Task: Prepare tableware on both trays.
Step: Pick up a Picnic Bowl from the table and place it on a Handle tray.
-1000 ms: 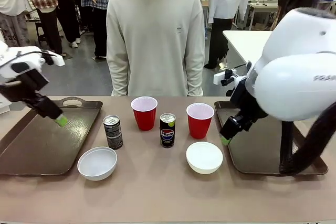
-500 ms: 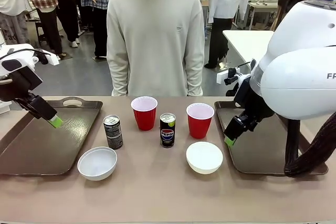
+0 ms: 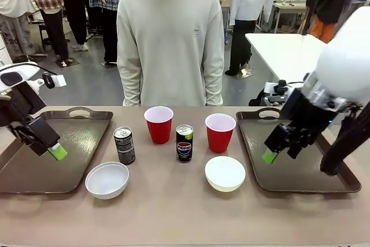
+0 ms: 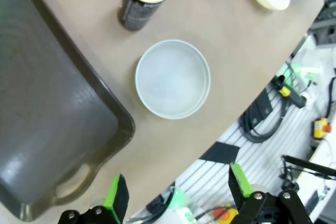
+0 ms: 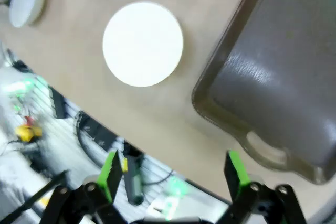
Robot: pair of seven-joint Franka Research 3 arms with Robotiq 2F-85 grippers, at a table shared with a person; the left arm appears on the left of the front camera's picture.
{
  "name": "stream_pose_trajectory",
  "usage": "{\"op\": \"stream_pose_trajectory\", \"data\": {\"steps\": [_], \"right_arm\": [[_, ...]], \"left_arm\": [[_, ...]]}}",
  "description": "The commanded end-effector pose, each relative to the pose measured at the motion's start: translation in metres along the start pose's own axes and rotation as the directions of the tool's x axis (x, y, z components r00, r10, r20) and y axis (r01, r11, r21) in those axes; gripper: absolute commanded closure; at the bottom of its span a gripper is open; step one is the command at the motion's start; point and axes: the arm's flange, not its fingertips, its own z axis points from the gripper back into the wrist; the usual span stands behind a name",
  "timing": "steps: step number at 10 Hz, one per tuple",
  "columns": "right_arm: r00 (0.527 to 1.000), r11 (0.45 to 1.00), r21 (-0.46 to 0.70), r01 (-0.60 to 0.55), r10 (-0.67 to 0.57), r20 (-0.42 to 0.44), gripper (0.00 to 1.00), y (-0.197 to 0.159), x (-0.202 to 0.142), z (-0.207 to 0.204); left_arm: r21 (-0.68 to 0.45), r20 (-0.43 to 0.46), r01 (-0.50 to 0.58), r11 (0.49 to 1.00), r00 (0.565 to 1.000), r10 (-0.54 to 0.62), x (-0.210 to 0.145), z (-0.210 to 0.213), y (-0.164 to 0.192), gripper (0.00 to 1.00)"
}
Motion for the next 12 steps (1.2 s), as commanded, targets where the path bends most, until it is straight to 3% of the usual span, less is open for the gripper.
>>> {"op": "stream_pose_trajectory", "data": {"steps": [1, 2, 3, 5, 8, 12], "right_arm": [[0.993, 0.950, 0.313, 0.013, -0.048, 0.106, 0.00, -0.026, -0.043, -0.006], [0.980, 0.884, 0.467, 0.001, -0.093, 0.175, 0.00, -0.049, -0.055, 0.003], [0.971, 0.846, 0.534, 0.005, -0.132, 0.200, 0.00, -0.070, -0.068, 0.006], [0.964, 0.799, 0.600, 0.046, -0.193, 0.183, 0.00, -0.094, -0.087, 0.000], [0.971, 0.763, 0.640, 0.090, -0.211, 0.114, 0.00, -0.112, -0.105, -0.009], [0.958, 0.746, 0.655, 0.121, -0.261, 0.120, 0.00, -0.114, -0.127, -0.008]], "left_arm": [[-0.113, 0.125, -0.078, 0.991, 0.988, 0.092, -0.019, 0.006, 0.019, 0.00], [-0.251, 0.256, -0.094, 0.964, 0.953, 0.159, -0.030, 0.027, 0.046, 0.00], [-0.336, 0.313, -0.107, 0.936, 0.924, 0.218, -0.046, 0.042, 0.072, 0.00], [-0.476, 0.294, -0.098, 0.874, 0.919, 0.263, -0.078, 0.056, 0.115, 0.00], [-0.543, 0.268, -0.135, 0.829, 0.908, 0.323, -0.110, 0.062, 0.162, 0.00], [-0.530, 0.288, -0.162, 0.833, 0.889, 0.356, -0.122, 0.074, 0.187, 0.00]]}}
